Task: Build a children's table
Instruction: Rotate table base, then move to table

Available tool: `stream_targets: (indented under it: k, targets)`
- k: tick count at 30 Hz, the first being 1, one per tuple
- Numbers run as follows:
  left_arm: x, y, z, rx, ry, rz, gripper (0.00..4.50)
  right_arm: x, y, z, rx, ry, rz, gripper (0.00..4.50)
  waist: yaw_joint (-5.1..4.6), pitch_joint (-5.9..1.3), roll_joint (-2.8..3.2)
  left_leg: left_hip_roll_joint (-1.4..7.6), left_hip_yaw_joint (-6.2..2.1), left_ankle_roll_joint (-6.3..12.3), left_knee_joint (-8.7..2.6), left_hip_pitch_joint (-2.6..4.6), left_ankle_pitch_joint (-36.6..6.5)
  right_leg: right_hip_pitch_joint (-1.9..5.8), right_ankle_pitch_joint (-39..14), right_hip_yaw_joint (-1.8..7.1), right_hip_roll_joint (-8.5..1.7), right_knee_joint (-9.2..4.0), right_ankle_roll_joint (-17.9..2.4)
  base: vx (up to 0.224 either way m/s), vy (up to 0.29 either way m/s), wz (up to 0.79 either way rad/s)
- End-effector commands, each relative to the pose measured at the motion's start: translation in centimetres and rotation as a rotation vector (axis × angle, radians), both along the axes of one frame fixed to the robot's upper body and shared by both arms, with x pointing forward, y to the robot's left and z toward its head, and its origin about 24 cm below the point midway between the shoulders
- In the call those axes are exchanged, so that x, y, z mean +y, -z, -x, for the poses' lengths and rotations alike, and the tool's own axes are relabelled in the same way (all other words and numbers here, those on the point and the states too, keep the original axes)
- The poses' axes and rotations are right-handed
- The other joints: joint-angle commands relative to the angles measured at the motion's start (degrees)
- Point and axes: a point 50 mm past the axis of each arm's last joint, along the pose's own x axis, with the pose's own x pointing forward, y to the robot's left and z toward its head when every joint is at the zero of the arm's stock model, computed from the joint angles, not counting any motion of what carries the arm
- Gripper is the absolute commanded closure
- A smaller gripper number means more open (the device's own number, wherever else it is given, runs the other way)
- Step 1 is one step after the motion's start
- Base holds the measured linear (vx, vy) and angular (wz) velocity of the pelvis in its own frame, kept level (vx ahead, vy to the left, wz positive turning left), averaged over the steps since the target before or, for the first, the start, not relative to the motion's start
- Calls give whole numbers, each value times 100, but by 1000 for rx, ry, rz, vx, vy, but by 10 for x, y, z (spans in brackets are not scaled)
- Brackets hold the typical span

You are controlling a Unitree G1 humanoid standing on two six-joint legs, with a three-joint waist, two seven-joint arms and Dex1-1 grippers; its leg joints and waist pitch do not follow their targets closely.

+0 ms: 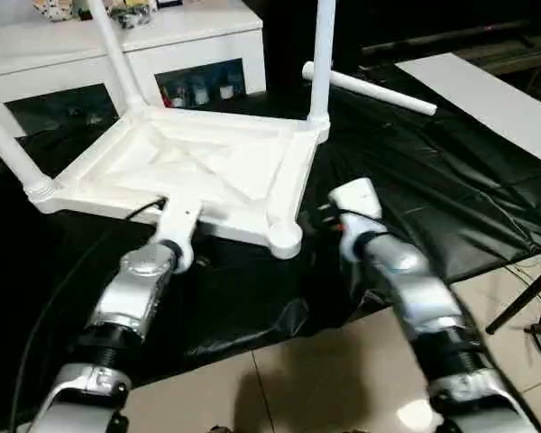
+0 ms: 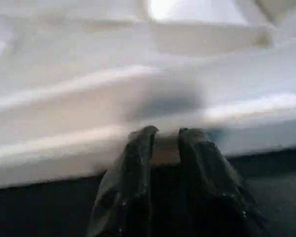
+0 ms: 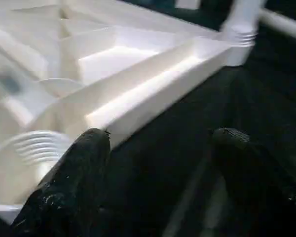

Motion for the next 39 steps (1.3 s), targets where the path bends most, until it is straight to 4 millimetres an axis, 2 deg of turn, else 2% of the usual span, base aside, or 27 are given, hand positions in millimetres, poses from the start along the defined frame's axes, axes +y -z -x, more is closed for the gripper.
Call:
stream_targets:
  k: [1, 9, 10, 14, 15, 16, 18, 19, 20, 21, 22, 23, 24, 26, 27, 28, 29, 30, 31, 32, 33, 34, 35, 36, 37, 38, 39]
  targets:
    - [8, -18, -4, -86, -22, -17, 339, -1, -3, 3, -16, 3, -2, 91, 1, -459, 46, 230, -151, 140, -422, 145, -1533, 279, -1067, 154, -260, -310, -1067, 0, 0, 0]
    - [5, -35, 32, -328, -97, 197, 339, -18, -11, 21, -73, 64, -71, 91, 8, -468, 38, 251, -133, 331, -399, 114, -1353, 277, -882, 158, -259, -288, -1187, 0, 0, 0]
    - [6, -34, 36, -326, -127, 237, 339, -17, -11, 22, -90, 77, -64, 91, -12, -390, 48, 155, -387, 888, -581, -220, -1487, 517, -1093, -184, -369, -196, -1111, -49, -10, 22]
    - [5, -35, 43, -356, -212, 256, 339, -11, -14, 26, -109, 116, -121, 91, -149, -419, 131, 306, -884, 913, -563, -112, -1755, 497, -772, -403, -207, -81, -1111, -12, -39, 40]
    - [3, -36, 44, -364, -221, 253, 339, -8, -14, 27, -108, 117, -134, 91, -238, -352, 193, 467, -1242, 686, -777, -5, -2456, 421, -915, -443, -10, 143, -1011, -26, -90, 45]
    - [1, -37, 44, -369, -226, 251, 339, -6, -14, 27, -105, 117, -139, 91, -292, -304, 194, 583, -1587, 482, -948, 169, -3107, 256, -1261, -332, 111, 407, -1024, -22, -133, 59]
    - [-4, -40, 43, -371, -225, 246, 339, -1, -12, 29, -91, 107, -150, 91, -261, -303, 187, 573, -1846, 299, -1018, 240, -3339, 150, -1394, -164, 177, 636, -1051, -28, -157, 65]
    - [-6, -39, 42, -362, -225, 235, 339, 2, -11, 29, -87, 92, -149, 91, -177, -304, 92, 158, -1854, 23, -1109, 29, -3671, 273, -1434, 60, 211, 629, -1187, -53, -248, 76]
    - [-7, -39, 42, -358, -230, 232, 339, 3, -11, 29, -88, 87, -145, 91, -127, -288, 38, -2, -1815, -39, -1069, -53, -3682, 313, -1653, 111, 162, 454, -1413, -53, -248, 76]
    - [-7, -39, 41, -363, -236, 228, 339, 3, -11, 29, -90, 85, -140, 91, -57, -295, -206, -410, -1530, -230, -535, -110, -3444, 280, -2658, 175, -65, -163, -2140, -75, -292, 79]
    - [-7, -39, 41, -363, -236, 228, 339, 3, -11, 29, -90, 85, -140, 91, 13, -233, -372, -607, -632, 133, 1502, 219, -2131, -52, -4649, -132, -691, -960, -2742, -104, -275, 60]
    - [-8, -40, 41, -367, -242, 230, 339, 3, -11, 29, -91, 87, -139, 91, 15, -122, -304, -442, -427, 366, 1701, 6, -1848, 57, -5206, -91, -693, -876, -2448, -104, -275, 60]
    - [-9, -40, 41, -368, -247, 222, 339, 3, -11, 29, -91, 92, -139, 91, 76, -135, -341, -249, -315, 531, 1611, -306, -1838, 536, -5000, -204, -874, -671, -1816, -25, -237, 35]
    - [-10, -38, 42, -349, -259, 219, 339, 1, -11, 29, -93, 101, -129, 91, 100, -318, -258, -64, -278, 763, 1024, -51, -1885, 702, -3758, -334, -874, -598, -1377, -7, -217, 63]
    - [-10, -38, 43, -347, -257, 212, 339, -1, -11, 28, -92, 105, -126, 91, 35, -405, -108, 140, -394, 987, 475, 129, -1376, 770, -2874, -694, -524, -613, -883, -99, -230, 90]
    - [-11, -38, 44, -347, -256, 208, 339, -1, -10, 28, -91, 108, -124, 91, -80, -545, 235, 1419, -1580, 1691, -372, 676, -800, 240, -1865, -779, -38, 543, -145, -69, -268, 75]
    - [-11, -37, 44, -345, -259, 204, 339, -2, -10, 28, -90, 110, -122, 91, -272, -504, 142, 1596, -1791, 2093, -363, 772, -235, -168, -2004, -486, -51, 983, -13, -69, -268, 75]
    - [-11, -37, 46, -340, -263, 200, 339, -4, -10, 28, -89, 118, -117, 91, -302, -437, 34, 1258, -1815, 2665, -195, 691, 736, -463, -1810, -44, -66, 1306, -400, -8, -277, 68]
    - [-10, -36, 46, -340, -264, 199, 339, -6, -10, 28, -85, 127, -114, 91, -216, -458, -3, 975, -1851, 3181, -95, 729, 1719, -546, -1450, 296, -77, 1206, -810, -8, -276, 71]
    - [-11, -36, 47, -344, -270, 199, 339, -7, -8, 28, -75, 137, -105, 91, -197, -441, -132, 281, -1717, 3122, -39, 478, 2006, -225, -855, 377, 48, 771, -1435, -8, -276, 71]
    - [-11, -36, 49, -348, -273, 198, 339, -9, -7, 28, -70, 149, -93, 91, -150, -452, -223, -22, -1607, 2994, 15, 384, 1795, -15, -536, 351, 72, 540, -1940, -41, -319, 64]
    - [-11, -34, 51, -326, -298, 219, 339, -13, -7, 27, -81, 174, -87, 91, 11, -475, -592, -777, -859, 2651, 975, -456, 650, 744, 670, 409, -196, 27, -2946, -20, -341, 63]
    - [-11, -34, 52, -329, -304, 215, 339, -13, -7, 27, -82, 176, -83, 91, 200, -470, -531, -724, -532, 2182, 1385, -510, -268, 771, 617, 353, -464, -142, -2965, -20, -341, 63]
    - [-10, -34, 56, -337, -308, 229, 339, -14, -6, 28, -81, 167, -68, 91, 159, -375, -568, -551, -403, 989, 1326, -281, -825, 415, 67, 278, -513, -220, -2134, -55, -324, 54]
    - [-10, -34, 56, -337, -307, 230, 339, -14, -6, 28, -81, 166, -68, 91, 225, -296, -565, -509, -347, 468, 1079, -241, -1112, 582, -750, 521, -529, -259, -1193, -93, -307, 22]
    - [-9, -34, 59, -343, -311, 239, 339, -14, -6, 29, -80, 151, -53, 91, 255, -273, -631, -496, -341, 505, 891, -180, -1057, 646, -1187, 591, -561, -366, -523, -93, -307, 22]
    - [-8, -33, 62, -345, -307, 266, 339, -13, -7, 31, -80, 129, -51, 91, 335, -238, -549, -192, -528, 749, 490, -122, -799, 747, -1729, 704, -841, -491, 468, -55, -243, -2]
